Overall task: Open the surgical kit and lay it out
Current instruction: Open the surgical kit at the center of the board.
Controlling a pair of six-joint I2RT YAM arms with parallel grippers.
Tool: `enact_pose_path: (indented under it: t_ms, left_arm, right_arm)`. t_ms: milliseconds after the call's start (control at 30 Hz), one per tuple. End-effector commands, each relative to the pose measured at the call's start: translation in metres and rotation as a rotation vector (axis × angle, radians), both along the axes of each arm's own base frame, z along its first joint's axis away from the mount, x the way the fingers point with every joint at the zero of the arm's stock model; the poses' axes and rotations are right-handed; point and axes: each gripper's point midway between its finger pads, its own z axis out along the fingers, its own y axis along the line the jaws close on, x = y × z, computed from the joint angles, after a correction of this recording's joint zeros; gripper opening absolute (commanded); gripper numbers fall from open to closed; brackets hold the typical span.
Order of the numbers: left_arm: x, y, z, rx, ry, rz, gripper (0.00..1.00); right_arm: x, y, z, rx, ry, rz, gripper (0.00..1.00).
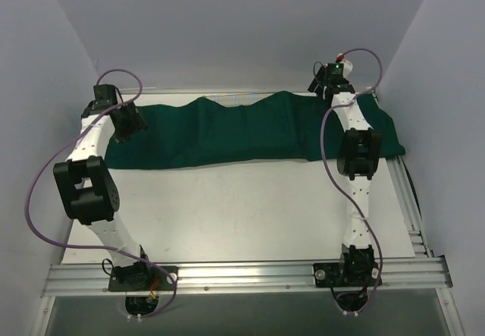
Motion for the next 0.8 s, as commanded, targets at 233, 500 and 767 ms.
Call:
enact_pose_path:
  t_ms: [233, 500, 767]
  left_arm:
    - [0.012, -0.004, 0.003, -0.025, -0.052, -0.017, 0.73]
    - [0.011, -0.012, -0.001, -0.048, -0.053, -0.026, 0.73]
    - [0.01, -0.024, 0.005, -0.075, -0.071, -0.042, 0.73]
  right_arm:
    - [-0.004, -0.03, 0.004, -0.276, 0.065, 0.099, 0.71]
    - [0.002, -0.048, -0.02, -0.276, 0.08, 0.09, 0.6]
    - [-0.001, -0.049, -0.054, -0.233, 0.138, 0.095, 0.59]
